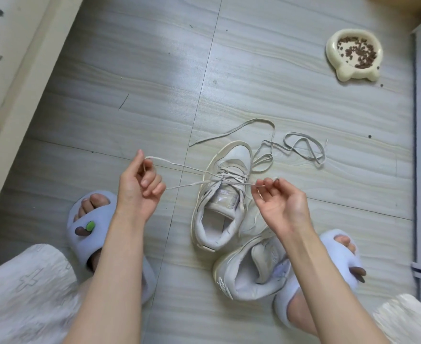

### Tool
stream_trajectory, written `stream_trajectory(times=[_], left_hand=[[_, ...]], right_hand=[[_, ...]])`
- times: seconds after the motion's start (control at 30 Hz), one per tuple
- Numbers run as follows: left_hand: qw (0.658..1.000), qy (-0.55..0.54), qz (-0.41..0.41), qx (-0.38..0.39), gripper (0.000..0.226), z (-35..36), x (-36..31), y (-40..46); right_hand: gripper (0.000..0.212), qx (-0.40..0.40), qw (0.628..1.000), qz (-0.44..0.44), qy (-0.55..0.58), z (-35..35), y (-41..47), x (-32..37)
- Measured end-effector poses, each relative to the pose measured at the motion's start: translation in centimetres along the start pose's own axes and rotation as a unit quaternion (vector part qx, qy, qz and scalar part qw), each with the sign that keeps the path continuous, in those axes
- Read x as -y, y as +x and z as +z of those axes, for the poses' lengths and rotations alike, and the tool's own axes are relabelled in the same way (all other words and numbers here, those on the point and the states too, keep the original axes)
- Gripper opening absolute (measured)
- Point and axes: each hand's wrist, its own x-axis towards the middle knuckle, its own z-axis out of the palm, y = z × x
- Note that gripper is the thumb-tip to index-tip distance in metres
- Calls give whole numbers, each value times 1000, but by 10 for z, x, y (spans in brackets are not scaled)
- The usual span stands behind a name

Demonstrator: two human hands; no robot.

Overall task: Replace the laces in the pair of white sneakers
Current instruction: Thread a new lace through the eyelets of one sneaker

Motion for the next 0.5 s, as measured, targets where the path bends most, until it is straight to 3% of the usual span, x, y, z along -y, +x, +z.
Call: stream_trajectory(times=[0.1, 0.23, 0.3, 0.33, 0.4, 0.47, 0.5], left_hand=[[997, 71, -32, 21, 41, -1, 3, 1], [998, -66, 2, -22, 29, 0, 5, 5], [994, -103, 17, -37, 28, -3, 10, 7], [995, -86, 10, -38, 34, -5, 12, 8], [999, 43, -22, -17, 44, -7, 13, 7], [966, 252, -55, 29, 39, -9, 10, 5], [935, 344, -64, 54, 37, -10, 9, 4]], right_hand=[[34, 6, 999, -24, -25, 2, 2, 8], [29, -13, 993, -39, -115, -4, 8, 21], [26, -40, 968, -89, -233, -11, 7, 22], [25, -50, 930, -132, -338, -16, 5, 21], [20, -31, 780, -212, -589, -23, 0, 17], [17, 17, 623, -212, -753, -27, -3, 14], [21, 32, 574, -191, -796, -28, -4, 13]])
